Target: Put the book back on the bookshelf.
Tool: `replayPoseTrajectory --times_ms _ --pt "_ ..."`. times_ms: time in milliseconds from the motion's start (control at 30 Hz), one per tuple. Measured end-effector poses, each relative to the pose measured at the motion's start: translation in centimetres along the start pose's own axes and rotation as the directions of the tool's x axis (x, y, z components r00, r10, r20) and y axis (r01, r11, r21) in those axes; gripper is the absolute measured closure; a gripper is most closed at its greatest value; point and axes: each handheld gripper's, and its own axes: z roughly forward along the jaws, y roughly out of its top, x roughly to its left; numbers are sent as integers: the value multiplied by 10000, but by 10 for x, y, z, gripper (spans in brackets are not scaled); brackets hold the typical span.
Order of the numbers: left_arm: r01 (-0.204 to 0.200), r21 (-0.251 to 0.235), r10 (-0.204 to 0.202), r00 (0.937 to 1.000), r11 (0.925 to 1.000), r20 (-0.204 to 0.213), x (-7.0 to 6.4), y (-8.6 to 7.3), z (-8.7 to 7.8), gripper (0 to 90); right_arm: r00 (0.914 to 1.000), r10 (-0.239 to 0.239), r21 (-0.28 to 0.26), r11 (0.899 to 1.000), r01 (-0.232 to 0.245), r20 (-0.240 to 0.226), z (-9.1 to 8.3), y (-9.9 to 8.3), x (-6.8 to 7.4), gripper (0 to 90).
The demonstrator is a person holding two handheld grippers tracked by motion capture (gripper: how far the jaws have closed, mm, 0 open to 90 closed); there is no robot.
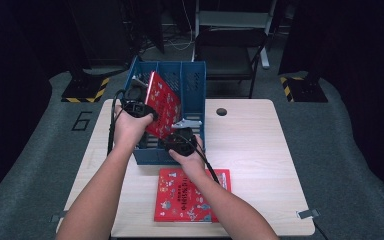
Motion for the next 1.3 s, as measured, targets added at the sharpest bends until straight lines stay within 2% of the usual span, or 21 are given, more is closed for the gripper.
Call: replayPoseTrajectory --times_ms 133,267,400,533,633,733,867,1033,1167,1200,1300 --pt "142 16 -142 9999 9999 59 2 -1 1 785 9999 -127 15 9999 127 29 0 -1 0 523" --pt "61 120 -61 10000 9999 1 2 -2 3 785 10000 -67 146 9999 66 36 2 -2 2 523" --pt "39 120 -38 10000 9999 -46 3 -3 6 783 9997 -255 47 9997 254 19 4 -2 1 523" --pt "87 185 -86 10000 9998 -17 4 -4 9 783 10000 -84 200 9998 84 28 3 -3 4 522" --pt "120 192 -120 9999 9997 -14 5 -5 11 782 9996 -291 112 9995 291 13 5 -3 2 523" --pt "119 225 -118 9999 9997 -36 4 -5 13 781 9999 -129 228 9997 129 18 4 -3 3 522" --pt "21 230 -19 10000 9997 -94 2 -5 14 779 9996 -287 140 9995 287 34 5 -4 1 523" --pt "44 244 -42 9999 9997 -98 1 -6 17 778 10000 -69 264 9996 67 70 5 -5 2 522" --pt "85 214 -84 9999 9997 -81 2 -8 20 776 9999 -120 286 9995 118 76 6 -6 1 523" --pt "82 225 -81 9999 9997 -75 2 -8 21 775 9995 -291 168 9994 290 84 7 -7 0 522" --pt "57 157 -55 9999 9999 -118 2 -8 22 773 9998 -180 258 9995 179 35 8 -7 -1 522"
